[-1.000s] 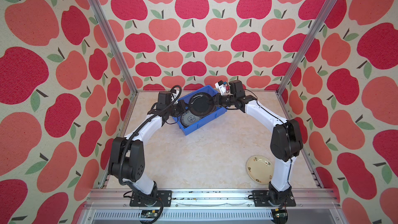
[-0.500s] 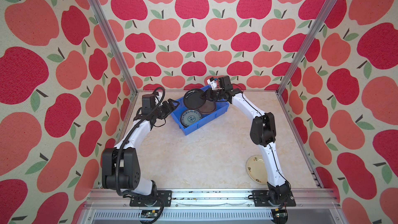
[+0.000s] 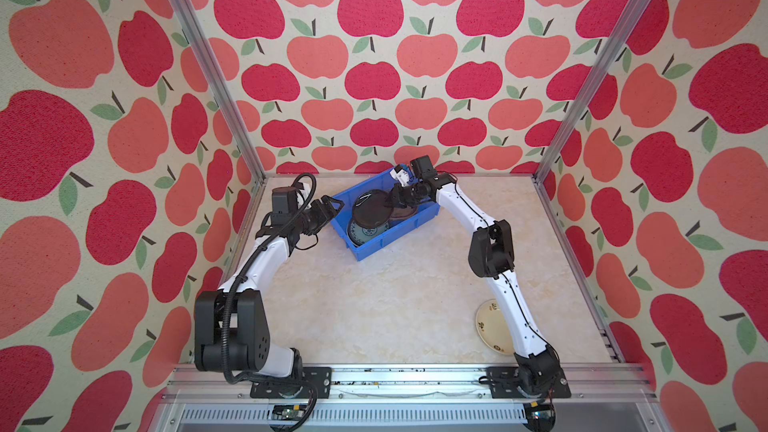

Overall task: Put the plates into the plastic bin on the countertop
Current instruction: 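Lower the black plate upright against the blue-and-white plate with the right gripper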

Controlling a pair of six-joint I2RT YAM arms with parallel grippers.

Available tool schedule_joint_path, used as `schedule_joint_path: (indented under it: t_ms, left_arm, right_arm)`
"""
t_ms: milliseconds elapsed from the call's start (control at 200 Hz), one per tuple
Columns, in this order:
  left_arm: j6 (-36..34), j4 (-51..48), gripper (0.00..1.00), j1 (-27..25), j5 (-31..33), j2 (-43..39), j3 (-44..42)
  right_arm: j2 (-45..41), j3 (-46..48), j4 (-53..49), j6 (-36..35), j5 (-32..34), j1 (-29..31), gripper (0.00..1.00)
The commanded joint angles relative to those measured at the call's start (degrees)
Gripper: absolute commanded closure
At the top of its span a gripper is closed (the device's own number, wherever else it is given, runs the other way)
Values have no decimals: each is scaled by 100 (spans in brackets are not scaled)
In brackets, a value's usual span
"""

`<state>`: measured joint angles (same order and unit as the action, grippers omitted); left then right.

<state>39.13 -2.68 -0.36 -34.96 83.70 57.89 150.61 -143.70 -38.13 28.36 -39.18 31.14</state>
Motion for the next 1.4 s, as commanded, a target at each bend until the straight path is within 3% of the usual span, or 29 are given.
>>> schedule_joint_path:
  t_ms: [0,350,485,565,710,1396]
  left_arm:
    - [-62,150,18,36,-20,115,-55]
    - [-45,288,17,36,-32,228,-151]
    - [4,336,17,27,-72,286,-136]
    - [6,356,17,18,-72,293,-133]
    - [28,415,17,1,-103,350,-129]
    - [-68,400,17,-184,-48,397,-29]
  right_arm:
    - [127,-224,-275,-369,-189,80,100]
    - [365,-406,-470,-491,-97,309,100]
    - [349,-434,-574,-509,175,316,79]
    - [308,-465,-696,-566,353,321,75]
    - [160,-488,-863,-704,729,327,58]
    - [-365,-591,-1542,-1182,2011,430,51]
